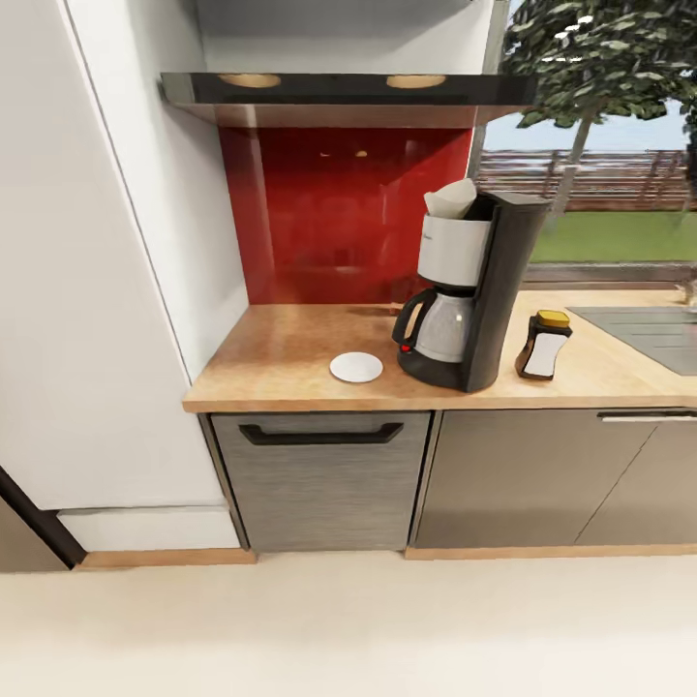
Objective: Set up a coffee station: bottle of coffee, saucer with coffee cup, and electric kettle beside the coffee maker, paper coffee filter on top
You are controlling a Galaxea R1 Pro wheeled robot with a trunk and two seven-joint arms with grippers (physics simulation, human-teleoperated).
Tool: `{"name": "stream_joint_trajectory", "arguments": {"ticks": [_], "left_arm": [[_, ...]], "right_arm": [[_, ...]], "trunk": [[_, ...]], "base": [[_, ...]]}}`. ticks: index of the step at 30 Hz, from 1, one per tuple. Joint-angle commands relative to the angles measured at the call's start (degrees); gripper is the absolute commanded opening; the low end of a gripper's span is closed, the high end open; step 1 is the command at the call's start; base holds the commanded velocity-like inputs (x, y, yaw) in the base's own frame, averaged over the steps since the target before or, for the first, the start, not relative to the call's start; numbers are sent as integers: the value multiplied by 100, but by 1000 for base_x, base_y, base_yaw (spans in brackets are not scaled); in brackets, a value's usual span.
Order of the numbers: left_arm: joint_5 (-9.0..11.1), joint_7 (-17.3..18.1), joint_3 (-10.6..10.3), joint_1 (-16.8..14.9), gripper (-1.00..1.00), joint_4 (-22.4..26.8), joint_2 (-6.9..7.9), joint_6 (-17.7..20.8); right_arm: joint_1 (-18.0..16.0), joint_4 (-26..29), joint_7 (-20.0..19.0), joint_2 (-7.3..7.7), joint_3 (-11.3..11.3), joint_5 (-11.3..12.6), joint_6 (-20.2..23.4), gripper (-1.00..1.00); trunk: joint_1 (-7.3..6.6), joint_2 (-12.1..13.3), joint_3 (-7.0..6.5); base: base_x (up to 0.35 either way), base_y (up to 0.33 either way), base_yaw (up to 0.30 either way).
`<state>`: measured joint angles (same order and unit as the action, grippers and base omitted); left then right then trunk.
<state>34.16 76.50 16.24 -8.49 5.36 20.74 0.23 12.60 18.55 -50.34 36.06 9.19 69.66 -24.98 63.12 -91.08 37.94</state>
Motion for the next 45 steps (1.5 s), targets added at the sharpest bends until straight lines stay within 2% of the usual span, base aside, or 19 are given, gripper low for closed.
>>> {"name": "stream_joint_trajectory", "arguments": {"ticks": [1, 12, 20, 23, 26, 29, 35, 38, 39, 40, 43, 45], "left_arm": [[-15, 17, 19, -3, 100, -3, 0, 3], [-15, 15, 16, -3, 100, 0, 0, 3], [-15, 6, -3, -3, 100, 0, 0, 3], [-15, -21, -14, -3, 100, 0, -2, 3], [-15, -312, -30, -3, 100, 13, -6, 3], [-15, -447, -25, -3, 100, 26, -24, 3], [-15, -514, -28, -3, 100, 34, -43, 3], [-15, -524, -36, -3, 100, 35, -65, 3], [-15, -525, -39, -3, 100, 35, -69, 3], [-15, -529, -43, -3, 100, 35, -78, 3], [-15, -563, -50, -3, 100, 35, -113, -11], [-15, -833, -61, -3, 100, 39, -172, -165]], "right_arm": [[2, 8, -1, 6, 48, 56, -25, 100], [4, 0, 4, 6, 48, 54, -25, 100], [4, 8, 87, -6, 78, 4, -48, 100], [5, 17, 280, -10, 93, -19, -56, 100], [5, 24, 464, -11, 99, -23, -59, 100], [5, 25, 508, -11, 100, -22, -60, 100], [-6, 36, 559, -29, 104, -31, -67, 100], [-76, 46, 880, -91, 112, -83, -72, 100], [-107, 49, 1028, -114, 113, -124, -71, 100], [-176, 53, 1384, -172, 115, -264, -70, 100], [-320, 67, 1982, -290, 117, -657, -64, 100], [-672, 81, 2733, -485, 118, -1438, -47, 100]], "trunk": [[0, -3, 4], [0, -3, 4], [0, -3, 4], [0, -3, 4], [0, -3, 4], [0, -3, 4], [0, -3, 8], [0, -3, 21], [0, -3, 26], [0, -3, 32], [0, -3, 50], [0, -3, 64]], "base": [[0, -8, -273], [6, -21, -274], [80, -255, -45], [90, -286, -4], [89, -277, -7], [51, -150, -115], [13, -38, -226], [2, -6, -187], [1, -4, -173], [1, -3, -155], [1, -2, -143], [0, -1, -134]]}}
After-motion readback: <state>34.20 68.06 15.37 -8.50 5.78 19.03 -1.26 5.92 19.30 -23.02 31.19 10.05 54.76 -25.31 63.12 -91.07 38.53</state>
